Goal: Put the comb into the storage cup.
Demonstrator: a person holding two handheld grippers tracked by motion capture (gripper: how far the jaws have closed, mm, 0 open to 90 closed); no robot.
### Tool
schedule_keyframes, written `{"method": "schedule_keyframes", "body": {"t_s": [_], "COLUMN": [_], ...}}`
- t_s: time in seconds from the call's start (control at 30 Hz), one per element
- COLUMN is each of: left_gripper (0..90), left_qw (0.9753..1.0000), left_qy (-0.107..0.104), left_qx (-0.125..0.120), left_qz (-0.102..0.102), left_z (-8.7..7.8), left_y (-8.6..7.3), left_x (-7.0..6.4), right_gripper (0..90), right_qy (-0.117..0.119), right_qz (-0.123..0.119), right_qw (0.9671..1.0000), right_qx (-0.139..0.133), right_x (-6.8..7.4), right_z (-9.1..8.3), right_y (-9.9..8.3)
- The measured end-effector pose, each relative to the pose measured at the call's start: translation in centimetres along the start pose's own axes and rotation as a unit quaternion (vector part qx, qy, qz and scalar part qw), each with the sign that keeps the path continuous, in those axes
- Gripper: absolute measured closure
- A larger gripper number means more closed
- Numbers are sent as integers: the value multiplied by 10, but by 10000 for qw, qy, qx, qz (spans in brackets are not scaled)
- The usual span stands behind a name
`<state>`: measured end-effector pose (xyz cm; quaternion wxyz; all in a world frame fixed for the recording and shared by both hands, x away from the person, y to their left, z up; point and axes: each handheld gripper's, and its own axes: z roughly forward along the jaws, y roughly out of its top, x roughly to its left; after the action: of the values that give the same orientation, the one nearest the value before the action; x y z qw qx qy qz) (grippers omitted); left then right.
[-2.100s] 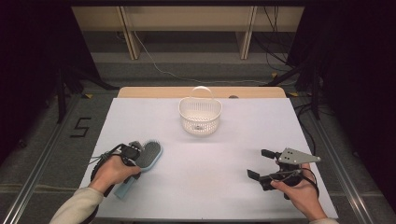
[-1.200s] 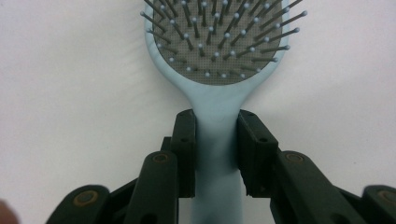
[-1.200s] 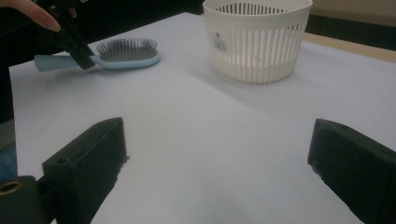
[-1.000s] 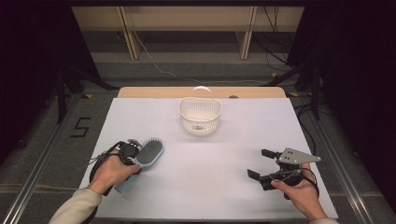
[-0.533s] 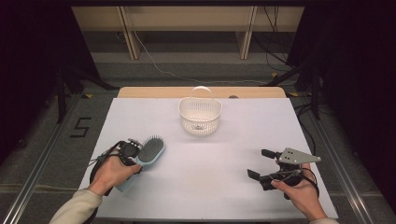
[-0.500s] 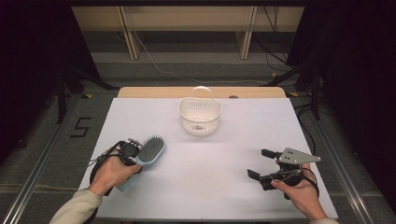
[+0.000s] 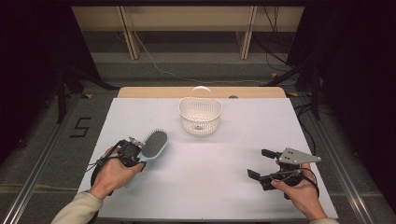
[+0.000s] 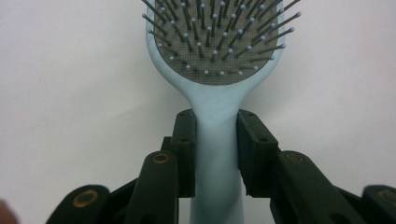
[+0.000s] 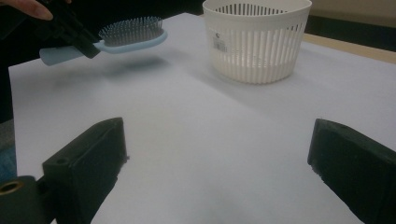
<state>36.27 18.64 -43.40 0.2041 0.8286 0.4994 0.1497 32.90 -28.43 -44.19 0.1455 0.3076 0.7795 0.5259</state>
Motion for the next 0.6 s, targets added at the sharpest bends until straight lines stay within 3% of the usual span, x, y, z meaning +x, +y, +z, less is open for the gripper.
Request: {"method": "schedule_keyframes", "body": {"t_s": [0.37, 0.6], "left_gripper": [697, 697], "left_qw": [9979, 9963], "left_qy": [45, 42], "left_qx": [-640, -843], "left_qz": [71, 179], "left_z": [-5, -8], "left_y": [1, 1], "left_x": [-3, -5], "right_gripper": [52, 52], "right_qy": [-1, 1], "right_qz": [-6, -6], "right_qw": [10000, 10000], "right_qx": [0, 0], "right_x": [0, 0], "right_z": [0, 0], "right_y": [0, 0]}}
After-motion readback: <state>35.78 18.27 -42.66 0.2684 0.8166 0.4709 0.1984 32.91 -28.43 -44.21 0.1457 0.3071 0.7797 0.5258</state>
